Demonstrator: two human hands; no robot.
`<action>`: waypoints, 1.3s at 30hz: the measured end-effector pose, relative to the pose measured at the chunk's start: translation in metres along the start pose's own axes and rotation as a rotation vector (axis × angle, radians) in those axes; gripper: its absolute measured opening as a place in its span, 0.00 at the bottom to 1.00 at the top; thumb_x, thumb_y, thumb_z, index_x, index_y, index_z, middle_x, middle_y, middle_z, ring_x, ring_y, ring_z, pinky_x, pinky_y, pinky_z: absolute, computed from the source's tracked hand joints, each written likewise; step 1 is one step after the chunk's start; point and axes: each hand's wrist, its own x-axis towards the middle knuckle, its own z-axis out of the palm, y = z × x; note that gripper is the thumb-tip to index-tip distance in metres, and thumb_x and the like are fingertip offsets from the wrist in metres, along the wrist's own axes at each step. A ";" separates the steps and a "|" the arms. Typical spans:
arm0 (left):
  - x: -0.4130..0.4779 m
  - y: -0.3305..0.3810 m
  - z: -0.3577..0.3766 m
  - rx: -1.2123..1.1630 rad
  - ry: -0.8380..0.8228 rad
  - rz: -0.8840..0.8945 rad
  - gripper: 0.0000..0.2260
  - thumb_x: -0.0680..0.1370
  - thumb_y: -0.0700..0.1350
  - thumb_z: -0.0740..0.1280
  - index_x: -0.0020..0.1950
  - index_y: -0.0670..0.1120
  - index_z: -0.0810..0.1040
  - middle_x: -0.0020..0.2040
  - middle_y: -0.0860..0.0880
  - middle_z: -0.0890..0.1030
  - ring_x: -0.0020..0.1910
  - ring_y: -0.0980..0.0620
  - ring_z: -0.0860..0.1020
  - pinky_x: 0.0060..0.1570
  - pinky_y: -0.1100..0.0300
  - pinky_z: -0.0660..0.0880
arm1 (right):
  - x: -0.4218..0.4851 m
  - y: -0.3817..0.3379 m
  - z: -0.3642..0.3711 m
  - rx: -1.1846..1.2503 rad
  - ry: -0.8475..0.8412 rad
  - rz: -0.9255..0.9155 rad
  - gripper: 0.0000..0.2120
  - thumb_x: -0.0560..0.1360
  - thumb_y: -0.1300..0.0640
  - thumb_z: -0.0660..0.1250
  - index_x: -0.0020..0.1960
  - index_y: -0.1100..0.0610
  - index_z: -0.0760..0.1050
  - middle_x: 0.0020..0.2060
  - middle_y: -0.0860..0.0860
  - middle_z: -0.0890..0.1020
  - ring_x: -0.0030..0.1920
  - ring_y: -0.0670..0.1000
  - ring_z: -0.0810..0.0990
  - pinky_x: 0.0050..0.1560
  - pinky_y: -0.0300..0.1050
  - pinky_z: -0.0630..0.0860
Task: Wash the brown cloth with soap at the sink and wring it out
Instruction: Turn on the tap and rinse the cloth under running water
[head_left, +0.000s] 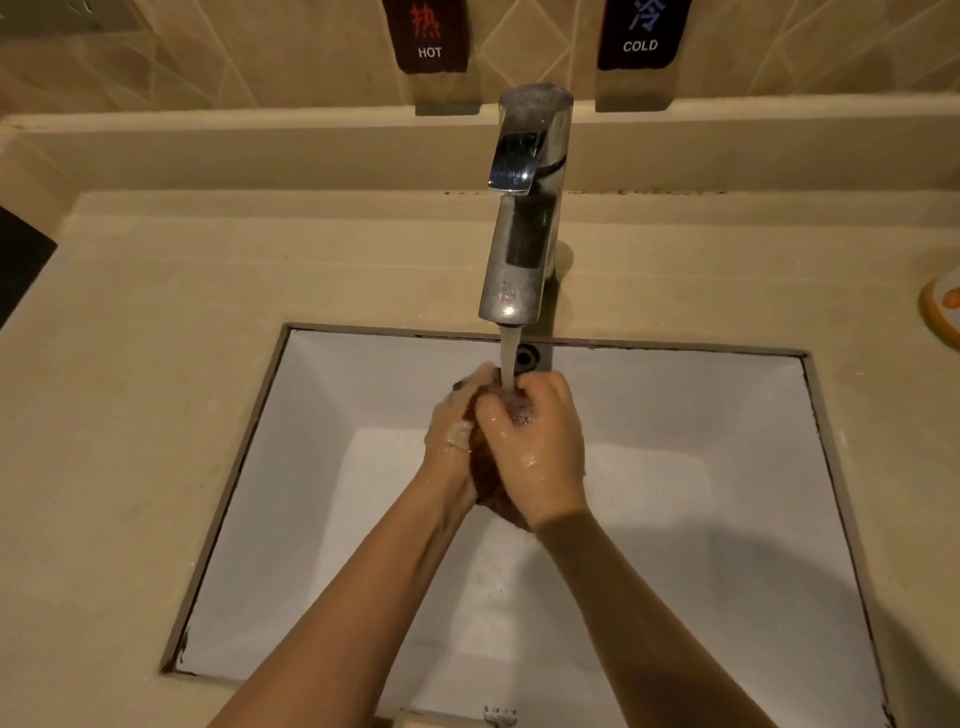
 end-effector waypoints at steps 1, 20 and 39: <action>-0.002 0.000 0.002 0.066 0.020 0.055 0.13 0.78 0.50 0.65 0.35 0.47 0.80 0.30 0.48 0.82 0.33 0.52 0.81 0.39 0.57 0.78 | 0.006 0.005 -0.001 0.078 0.001 0.087 0.05 0.74 0.48 0.64 0.43 0.49 0.71 0.46 0.47 0.74 0.46 0.47 0.76 0.51 0.43 0.76; -0.019 0.007 0.004 0.443 -0.046 0.231 0.15 0.79 0.53 0.61 0.39 0.45 0.76 0.38 0.46 0.80 0.40 0.50 0.78 0.42 0.59 0.74 | 0.012 0.015 -0.024 0.378 -0.208 0.365 0.08 0.78 0.59 0.57 0.42 0.56 0.72 0.41 0.53 0.76 0.44 0.50 0.76 0.44 0.40 0.72; -0.006 0.013 -0.003 0.304 0.034 0.192 0.21 0.80 0.56 0.59 0.38 0.41 0.77 0.34 0.44 0.80 0.36 0.51 0.79 0.35 0.61 0.76 | -0.007 -0.017 -0.008 -0.131 -0.195 0.054 0.17 0.77 0.40 0.55 0.45 0.51 0.76 0.39 0.49 0.81 0.41 0.47 0.80 0.48 0.43 0.77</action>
